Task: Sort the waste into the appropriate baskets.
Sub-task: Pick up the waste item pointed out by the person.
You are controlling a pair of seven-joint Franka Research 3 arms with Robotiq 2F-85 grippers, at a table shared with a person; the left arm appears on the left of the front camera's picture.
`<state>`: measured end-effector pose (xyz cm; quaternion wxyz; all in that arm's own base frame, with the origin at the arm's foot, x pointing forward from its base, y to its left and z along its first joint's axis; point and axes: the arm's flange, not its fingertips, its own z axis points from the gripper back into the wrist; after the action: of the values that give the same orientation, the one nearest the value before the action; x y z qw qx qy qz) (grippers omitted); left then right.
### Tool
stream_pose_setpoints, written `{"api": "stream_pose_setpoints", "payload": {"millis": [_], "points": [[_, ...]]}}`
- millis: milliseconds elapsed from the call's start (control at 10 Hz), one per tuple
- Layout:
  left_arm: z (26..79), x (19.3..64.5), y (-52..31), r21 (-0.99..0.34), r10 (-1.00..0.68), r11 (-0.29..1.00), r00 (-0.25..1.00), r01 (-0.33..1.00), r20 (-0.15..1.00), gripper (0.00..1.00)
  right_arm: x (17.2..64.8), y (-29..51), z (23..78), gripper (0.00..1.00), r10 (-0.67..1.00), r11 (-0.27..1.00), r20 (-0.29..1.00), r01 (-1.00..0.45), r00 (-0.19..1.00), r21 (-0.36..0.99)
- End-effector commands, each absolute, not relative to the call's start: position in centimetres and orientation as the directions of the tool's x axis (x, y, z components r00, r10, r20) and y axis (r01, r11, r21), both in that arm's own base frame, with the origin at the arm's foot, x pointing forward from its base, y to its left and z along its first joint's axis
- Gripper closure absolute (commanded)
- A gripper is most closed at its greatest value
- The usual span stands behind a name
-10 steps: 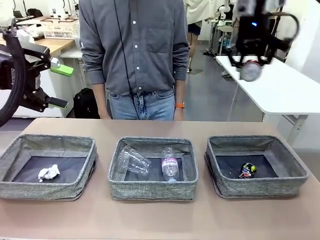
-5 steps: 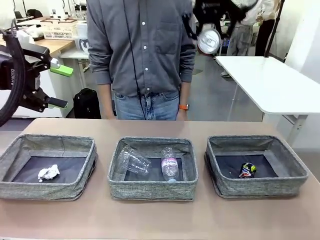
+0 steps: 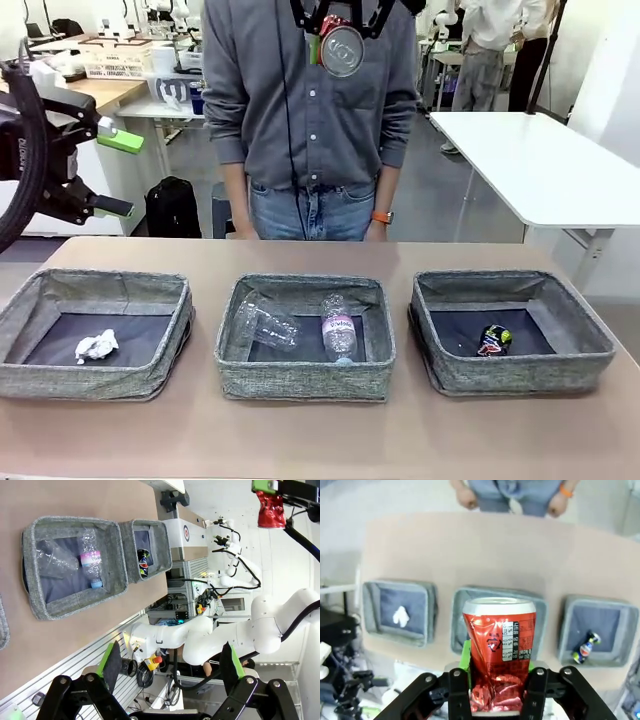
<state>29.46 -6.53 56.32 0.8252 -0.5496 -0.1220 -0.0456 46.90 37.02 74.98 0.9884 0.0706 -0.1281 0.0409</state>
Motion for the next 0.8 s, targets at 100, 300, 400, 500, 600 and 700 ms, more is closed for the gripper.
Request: {"api": "stream_pose_setpoints", "payload": {"millis": [100,300,400,500,600,700], "points": [[56.4,29.5,-6.6,-0.902,0.060,0.368,0.962,0.225,0.265,0.00,47.1,38.7,70.7,0.63,0.116,0.979,0.247,-0.152,0.962,0.133],[56.4,29.5,-6.6,-0.902,0.060,0.368,0.962,0.225,0.265,0.00,47.4,39.9,69.5,0.63,0.082,0.991,0.271,-0.107,0.959,0.078],[56.4,29.5,-6.6,-0.902,0.060,0.368,0.962,0.225,0.265,0.00,47.8,39.2,69.4,0.63,0.028,0.999,0.312,-0.041,0.950,0.033],[56.4,29.5,-6.6,-0.902,0.060,0.368,0.962,0.225,0.265,0.00,48.0,39.9,69.5,0.63,0.103,0.986,0.235,-0.130,0.966,0.103],[56.4,29.5,-6.6,-0.902,0.060,0.368,0.962,0.225,0.265,0.00,48.0,39.9,69.5,0.63,0.103,0.986,0.235,-0.130,0.966,0.103],[56.4,29.5,-6.6,-0.902,0.060,0.368,0.962,0.225,0.265,0.00,48.0,39.9,69.5,0.63,0.103,0.986,0.235,-0.130,0.966,0.103]]}}
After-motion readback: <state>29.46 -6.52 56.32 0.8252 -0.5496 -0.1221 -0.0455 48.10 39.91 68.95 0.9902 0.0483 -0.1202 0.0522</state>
